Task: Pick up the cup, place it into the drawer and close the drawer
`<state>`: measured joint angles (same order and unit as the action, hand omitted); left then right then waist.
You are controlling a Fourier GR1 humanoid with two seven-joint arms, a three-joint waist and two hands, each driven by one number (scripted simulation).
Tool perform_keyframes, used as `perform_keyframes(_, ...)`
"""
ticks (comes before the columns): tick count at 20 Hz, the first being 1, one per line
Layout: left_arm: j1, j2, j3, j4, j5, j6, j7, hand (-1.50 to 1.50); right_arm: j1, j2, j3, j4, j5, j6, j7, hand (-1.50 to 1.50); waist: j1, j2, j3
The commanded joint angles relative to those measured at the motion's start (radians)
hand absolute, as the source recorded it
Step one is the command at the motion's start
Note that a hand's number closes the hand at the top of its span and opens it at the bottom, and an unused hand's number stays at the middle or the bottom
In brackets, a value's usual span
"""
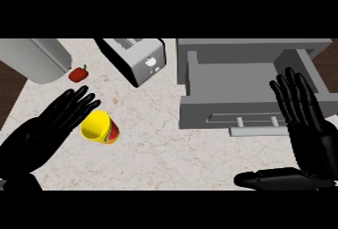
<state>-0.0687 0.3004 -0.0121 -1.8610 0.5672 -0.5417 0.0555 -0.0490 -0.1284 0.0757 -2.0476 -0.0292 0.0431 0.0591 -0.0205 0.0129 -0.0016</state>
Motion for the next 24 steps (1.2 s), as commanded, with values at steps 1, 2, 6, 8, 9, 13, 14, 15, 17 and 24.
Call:
perform_keyframes(1, -0.039, 0.125, 0.085, 0.19, 0.246, -0.192, 0.034, -1.5, 0.015, -0.01, 0.002, 0.044, -0.016, 0.028, 0.005, -1.5, 0.007, -0.005, 0.0)
perform_keyframes(2, -0.084, 0.144, 0.12, 0.303, 0.257, -0.244, -0.003, -1.5, 0.005, -0.024, -0.009, 0.029, -0.031, 0.042, 0.017, -1.5, -0.003, -0.003, 0.0)
perform_keyframes(6, -0.262, 0.138, 0.121, 0.578, 0.111, -0.33, -0.046, -1.5, -0.092, -0.029, -0.063, 0.151, -0.071, 0.068, -0.018, -1.5, 0.003, -0.005, 0.001)
perform_keyframes(8, -0.234, 0.149, 0.13, 0.61, 0.09, -0.379, -0.049, -1.5, -0.096, -0.036, -0.085, 0.18, -0.064, 0.074, -0.034, -1.5, 0.013, -0.009, 0.001)
perform_keyframes(9, -0.311, 0.106, 0.129, 0.708, 0.0, -0.359, -0.092, -1.5, -0.12, -0.043, -0.079, 0.129, -0.063, 0.067, 0.013, -1.5, 0.004, -0.008, 0.001)
perform_keyframes(13, -0.313, 0.089, 0.155, 0.822, -0.178, -0.429, -0.229, -1.5, -0.14, -0.06, -0.111, 0.159, -0.079, 0.097, 0.002, -1.5, 0.01, -0.01, 0.001)
perform_keyframes(14, -0.321, 0.048, 0.154, 0.865, -0.26, -0.409, -0.306, -1.5, -0.166, -0.044, -0.094, 0.223, -0.039, 0.082, -0.04, -1.5, 0.009, -0.007, 0.0)
perform_keyframes(15, -0.349, 0.094, 0.171, 0.914, -0.272, -0.438, -0.323, -1.5, -0.179, -0.057, -0.116, 0.146, -0.088, 0.084, 0.043, -1.5, 0.007, -0.009, 0.0)
perform_keyframes(17, -0.316, 0.064, 0.152, 0.948, -0.401, -0.402, -0.448, -1.5, -0.187, -0.054, -0.111, 0.172, -0.068, 0.083, 0.029, -1.5, 0.008, -0.008, 0.0)
perform_keyframes(24, -0.386, 0.128, 0.107, 1.231, -0.581, -0.35, -0.704, -1.5, -0.187, -0.056, -0.119, 0.136, -0.074, 0.084, 0.056, -1.5, -0.005, -0.004, -0.001)
